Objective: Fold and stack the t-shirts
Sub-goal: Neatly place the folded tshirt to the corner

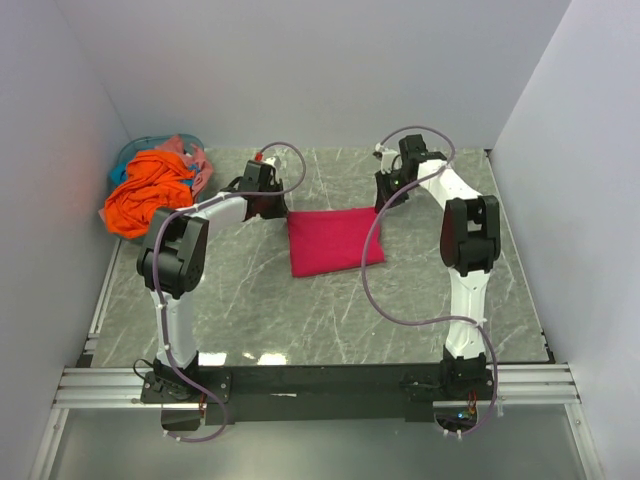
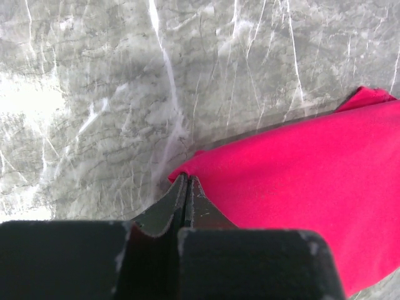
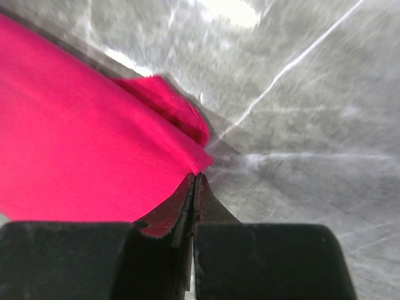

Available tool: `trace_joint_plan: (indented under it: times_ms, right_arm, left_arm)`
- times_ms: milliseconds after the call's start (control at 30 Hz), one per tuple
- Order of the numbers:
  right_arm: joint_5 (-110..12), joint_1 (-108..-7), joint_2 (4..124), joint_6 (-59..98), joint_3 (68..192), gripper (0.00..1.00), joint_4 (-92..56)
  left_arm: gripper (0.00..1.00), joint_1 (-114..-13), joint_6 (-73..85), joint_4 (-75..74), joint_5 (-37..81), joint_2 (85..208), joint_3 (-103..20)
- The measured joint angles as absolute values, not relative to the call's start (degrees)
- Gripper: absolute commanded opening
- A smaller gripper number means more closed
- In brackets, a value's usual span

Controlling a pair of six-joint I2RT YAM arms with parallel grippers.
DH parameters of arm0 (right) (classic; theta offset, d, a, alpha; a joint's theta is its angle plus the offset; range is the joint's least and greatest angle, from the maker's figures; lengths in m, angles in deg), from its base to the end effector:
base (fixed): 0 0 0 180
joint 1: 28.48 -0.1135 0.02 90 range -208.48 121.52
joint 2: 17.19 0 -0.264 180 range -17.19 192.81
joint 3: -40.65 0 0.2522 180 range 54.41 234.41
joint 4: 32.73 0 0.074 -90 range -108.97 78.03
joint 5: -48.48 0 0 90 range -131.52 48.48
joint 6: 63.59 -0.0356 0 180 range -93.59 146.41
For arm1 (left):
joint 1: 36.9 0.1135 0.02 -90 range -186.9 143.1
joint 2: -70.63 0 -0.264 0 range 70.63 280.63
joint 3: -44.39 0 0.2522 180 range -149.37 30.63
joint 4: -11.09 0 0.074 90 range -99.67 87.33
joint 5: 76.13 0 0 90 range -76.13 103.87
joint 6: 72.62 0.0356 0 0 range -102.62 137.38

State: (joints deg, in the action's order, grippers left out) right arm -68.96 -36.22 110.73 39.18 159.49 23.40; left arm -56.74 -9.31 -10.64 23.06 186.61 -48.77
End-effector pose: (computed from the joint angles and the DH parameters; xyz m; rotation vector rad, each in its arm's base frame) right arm 0.4690 0.0803 0.1861 -0.6062 2.5592 0.6152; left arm 0.4175 -0.1567 0.1764 -0.0630 2.4116 -0.5769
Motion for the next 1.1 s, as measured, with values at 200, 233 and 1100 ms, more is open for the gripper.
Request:
trace_joint_plan:
  times_ms: [200,233,1100]
  right_arm:
    - [-68.96,-36.6,113.33,37.76,165.32,0.05,22.27]
    - [-68.98,-36.64,113.9,37.65,165.93,0.07,21.94]
    - [-73.62,-33.19,100.65,36.71,151.25,0.68,20.63]
  left_arm:
    - [0.01,-56.59,-9.29,-10.51,23.02,186.61,-48.77]
    - [0.01,-56.59,-9.29,-10.51,23.02,186.61,-48.77]
    - [0.79,-54.25,-15.26,-6.82,9.07,154.04,-28.64]
